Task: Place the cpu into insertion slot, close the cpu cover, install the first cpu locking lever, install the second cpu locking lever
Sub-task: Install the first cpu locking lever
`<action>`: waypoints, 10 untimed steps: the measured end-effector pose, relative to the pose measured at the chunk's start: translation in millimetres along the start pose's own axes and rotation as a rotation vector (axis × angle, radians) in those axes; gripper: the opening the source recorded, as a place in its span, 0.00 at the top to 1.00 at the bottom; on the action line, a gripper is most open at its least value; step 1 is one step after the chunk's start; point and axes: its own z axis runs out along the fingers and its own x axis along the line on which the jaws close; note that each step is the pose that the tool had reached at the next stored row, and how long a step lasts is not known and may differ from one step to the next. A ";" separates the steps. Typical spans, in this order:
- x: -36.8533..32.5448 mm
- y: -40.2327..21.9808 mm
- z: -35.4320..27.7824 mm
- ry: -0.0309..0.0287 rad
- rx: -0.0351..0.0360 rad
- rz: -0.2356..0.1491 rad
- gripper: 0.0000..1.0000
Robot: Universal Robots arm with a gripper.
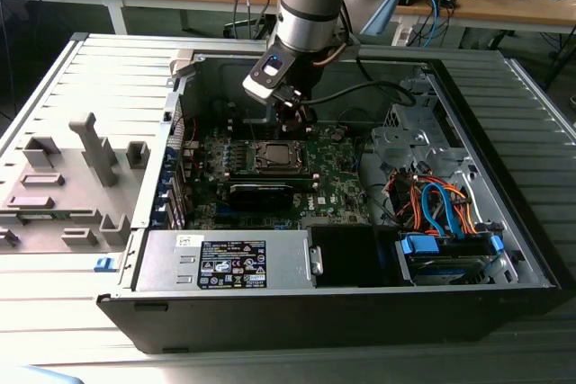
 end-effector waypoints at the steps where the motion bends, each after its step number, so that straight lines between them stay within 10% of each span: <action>1: 0.0 0.0 0.0 -0.0003 0.0001 -0.004 0.89; 10: 0.0 0.0 0.0 -0.0026 0.0008 -0.028 0.89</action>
